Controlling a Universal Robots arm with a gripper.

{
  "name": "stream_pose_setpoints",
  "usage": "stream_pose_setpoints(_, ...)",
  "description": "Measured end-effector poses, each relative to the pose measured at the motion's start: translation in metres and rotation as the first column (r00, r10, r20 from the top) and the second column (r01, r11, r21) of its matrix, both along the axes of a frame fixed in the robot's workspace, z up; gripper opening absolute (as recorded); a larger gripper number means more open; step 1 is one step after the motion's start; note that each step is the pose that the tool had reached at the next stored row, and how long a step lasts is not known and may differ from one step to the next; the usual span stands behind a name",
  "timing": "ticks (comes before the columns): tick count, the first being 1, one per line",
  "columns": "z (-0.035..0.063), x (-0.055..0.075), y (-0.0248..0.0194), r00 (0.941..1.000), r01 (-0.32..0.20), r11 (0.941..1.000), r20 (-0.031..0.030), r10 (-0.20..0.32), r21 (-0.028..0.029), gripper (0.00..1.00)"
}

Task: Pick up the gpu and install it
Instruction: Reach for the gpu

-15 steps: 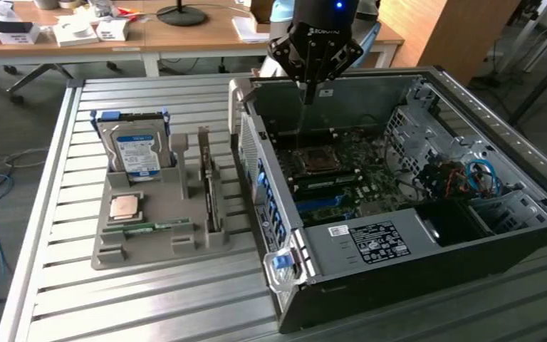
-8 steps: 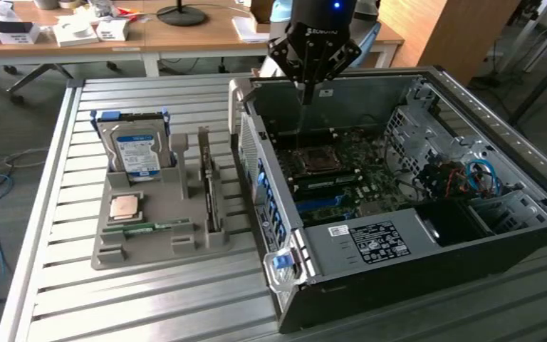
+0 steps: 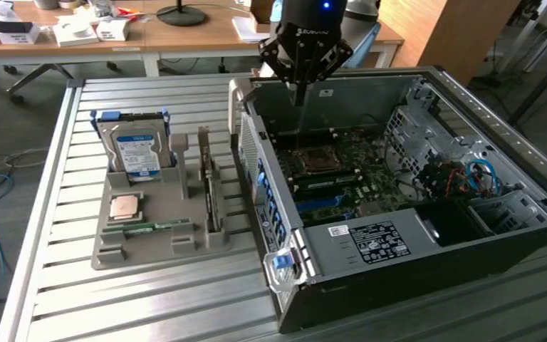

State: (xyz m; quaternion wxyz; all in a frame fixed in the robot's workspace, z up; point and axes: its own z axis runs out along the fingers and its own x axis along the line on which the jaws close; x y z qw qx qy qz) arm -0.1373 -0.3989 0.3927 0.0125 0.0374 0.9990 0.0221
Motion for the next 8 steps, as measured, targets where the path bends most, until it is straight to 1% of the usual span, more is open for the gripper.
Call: stream_pose_setpoints(8, -0.0007, -0.017, 0.0000, 1.0000, 0.000, 1.0000, 0.0000, 0.000, 0.0000, 0.11)
